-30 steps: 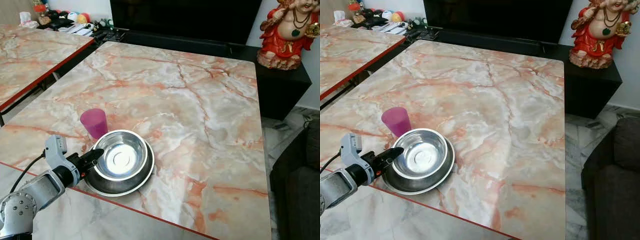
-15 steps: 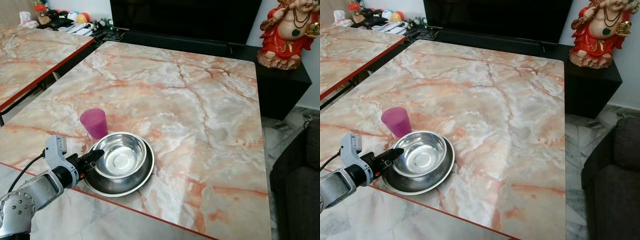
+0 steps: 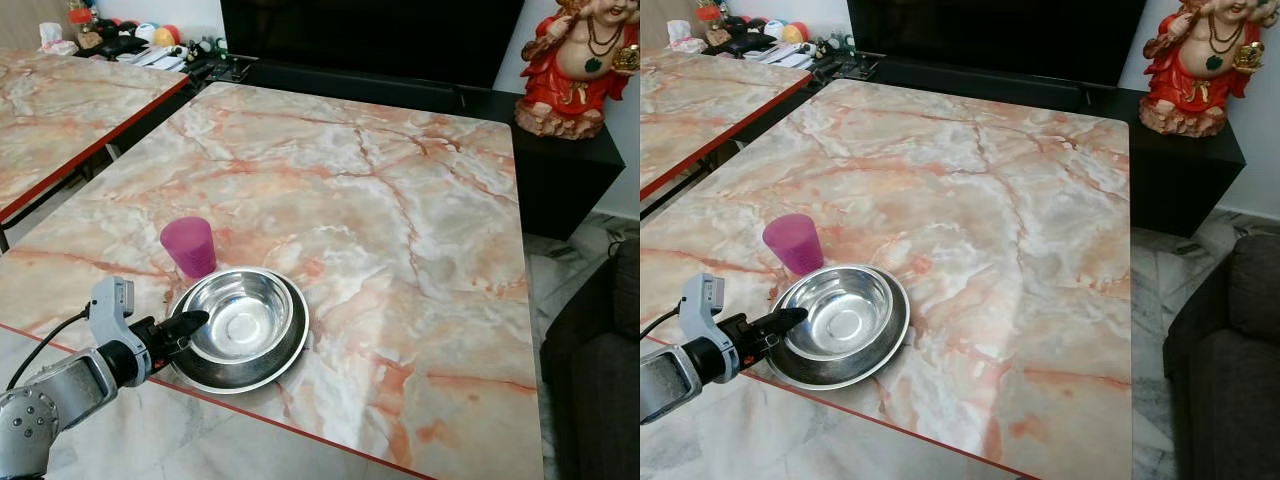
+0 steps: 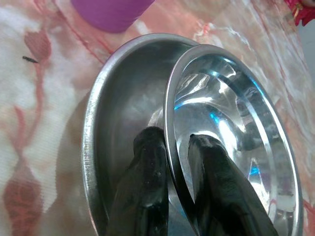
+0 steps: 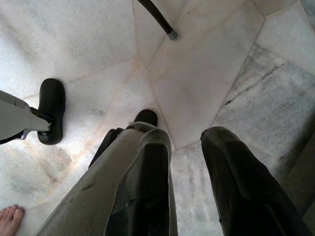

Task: Setting the table

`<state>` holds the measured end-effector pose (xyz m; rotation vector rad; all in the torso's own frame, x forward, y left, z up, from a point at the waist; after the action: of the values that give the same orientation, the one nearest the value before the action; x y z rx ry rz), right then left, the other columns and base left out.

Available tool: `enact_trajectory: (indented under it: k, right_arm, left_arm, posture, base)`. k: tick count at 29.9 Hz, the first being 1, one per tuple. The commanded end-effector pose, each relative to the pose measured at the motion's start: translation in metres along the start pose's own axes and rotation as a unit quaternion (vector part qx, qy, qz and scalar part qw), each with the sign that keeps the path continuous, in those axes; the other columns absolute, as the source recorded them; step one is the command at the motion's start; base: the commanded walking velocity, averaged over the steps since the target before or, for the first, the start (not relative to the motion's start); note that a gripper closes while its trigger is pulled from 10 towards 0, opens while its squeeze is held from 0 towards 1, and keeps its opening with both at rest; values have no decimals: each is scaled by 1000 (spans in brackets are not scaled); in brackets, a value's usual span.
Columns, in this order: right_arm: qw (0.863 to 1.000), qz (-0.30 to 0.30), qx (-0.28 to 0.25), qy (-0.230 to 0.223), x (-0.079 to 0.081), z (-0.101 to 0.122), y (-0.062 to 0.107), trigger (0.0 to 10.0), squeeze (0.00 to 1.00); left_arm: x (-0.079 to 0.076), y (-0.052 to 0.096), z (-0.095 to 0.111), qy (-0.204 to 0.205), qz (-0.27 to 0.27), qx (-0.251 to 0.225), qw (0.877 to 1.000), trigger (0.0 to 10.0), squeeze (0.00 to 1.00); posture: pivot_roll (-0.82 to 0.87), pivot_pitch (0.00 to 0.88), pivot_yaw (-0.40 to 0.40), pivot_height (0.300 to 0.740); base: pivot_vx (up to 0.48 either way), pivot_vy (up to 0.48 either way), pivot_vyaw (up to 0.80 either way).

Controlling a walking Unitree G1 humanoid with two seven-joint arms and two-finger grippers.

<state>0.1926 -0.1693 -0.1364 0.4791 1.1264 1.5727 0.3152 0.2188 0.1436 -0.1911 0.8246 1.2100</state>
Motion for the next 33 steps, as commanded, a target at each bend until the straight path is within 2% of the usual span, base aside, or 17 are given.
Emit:
enact_trajectory:
  k: [1, 13, 20, 33]
  right_arm:
    - [1000, 6, 10, -2, 4, -6, 1, 10000, 0]
    - [1000, 6, 10, 0, 4, -6, 1, 10000, 0]
    - [1000, 7, 10, -1, 4, -6, 1, 10000, 0]
    - [1000, 7, 10, -1, 5, -6, 1, 10000, 0]
  left_arm:
    - [2, 7, -1, -24, 5, 12, 1000, 10000, 0]
    - [4, 8, -11, -70, 13, 40, 997, 10000, 0]
    - [-3, 4, -15, -77, -2, 45, 996, 10000, 0]
    - [-6, 0, 12, -60, 3, -23, 998, 10000, 0]
  posture:
    - [76, 155, 26, 740]
    - [79, 153, 25, 740]
    - [76, 153, 26, 740]
    - [78, 153, 26, 740]
  base:
    - [0, 0, 0]
    - [0, 0, 0]
    - [0, 0, 0]
    - [0, 0, 0]
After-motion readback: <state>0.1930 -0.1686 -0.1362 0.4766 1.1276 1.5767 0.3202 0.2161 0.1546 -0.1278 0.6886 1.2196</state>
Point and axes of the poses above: a point about 5 cm out from each wrist's last joint towards the gripper, its own y axis pointing back from the gripper into the wrist, its own z axis along the axis of the wrist's last joint, x = y × z, the point moved 5 cm from there along -y, pointing out of the wrist towards the gripper, and after that the axes turned 9 degrees about y, right-handed, at the moved point
